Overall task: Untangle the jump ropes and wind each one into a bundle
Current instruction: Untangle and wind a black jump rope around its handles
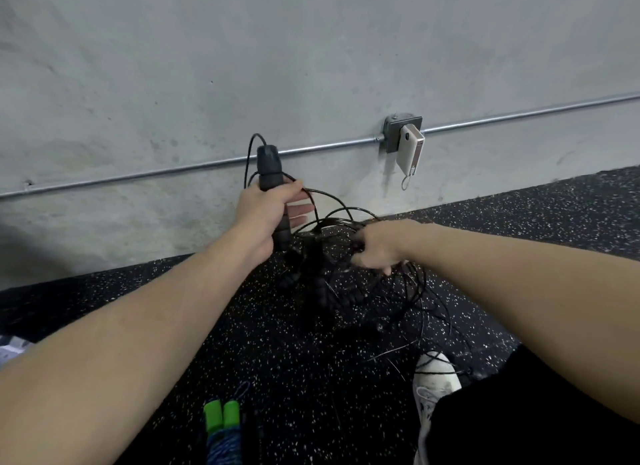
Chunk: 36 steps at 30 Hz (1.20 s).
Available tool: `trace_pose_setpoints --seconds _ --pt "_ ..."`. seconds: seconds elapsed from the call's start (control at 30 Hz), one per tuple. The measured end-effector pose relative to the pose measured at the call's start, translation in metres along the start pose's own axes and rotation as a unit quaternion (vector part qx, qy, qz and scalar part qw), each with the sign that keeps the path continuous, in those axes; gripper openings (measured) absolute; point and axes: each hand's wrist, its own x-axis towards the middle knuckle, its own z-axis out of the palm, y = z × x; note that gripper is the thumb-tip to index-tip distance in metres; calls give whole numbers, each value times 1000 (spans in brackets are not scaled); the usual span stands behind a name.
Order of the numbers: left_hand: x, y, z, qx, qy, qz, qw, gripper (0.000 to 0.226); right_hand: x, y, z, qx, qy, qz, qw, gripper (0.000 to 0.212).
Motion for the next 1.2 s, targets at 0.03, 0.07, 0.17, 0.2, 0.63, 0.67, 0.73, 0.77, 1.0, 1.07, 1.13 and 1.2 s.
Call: trace_pose_setpoints --seconds 0.03,0.07,0.17,0.2,0.63,0.67,0.73,0.77,1.0,1.07,1.13,1.2 --pt "-3 1 3 -7 -18 -5 1000 11 2 -4 -1 45 34 -25 998 53" --pt "-6 1 5 -11 -34 -8 999 11 5 -9 -2 98 66 -49 992 51" --pt "-9 2 3 -27 -61 -11 998 12 14 -14 -1 215 98 -77 969 43" --pt "-10 3 1 -27 -68 -11 997 12 17 -13 1 231 103 -76 965 42" --pt "-14 1 3 -6 -113 -17 993 26 16 -16 7 216 150 -123 957 20" --pt "-14 -3 3 -4 -96 -7 995 29 15 -15 6 228 156 -120 954 18" --pt "-15 -15 3 45 -36 44 997 29 13 -11 -1 266 178 -103 942 18" --pt "-16 -22 2 86 -11 77 993 28 12 -8 -5 287 195 -92 933 19" --pt "-28 -39 21 301 -57 105 946 33 5 -7 -18 321 215 -93 918 24" --pt "-26 -38 23 364 -64 106 923 35 5 -5 -18 326 219 -90 915 22" --pt "-22 -37 22 412 -66 94 904 31 5 -1 -19 321 215 -78 919 26" --pt "-17 -37 16 414 -52 77 906 24 4 5 -22 326 222 -53 917 29"
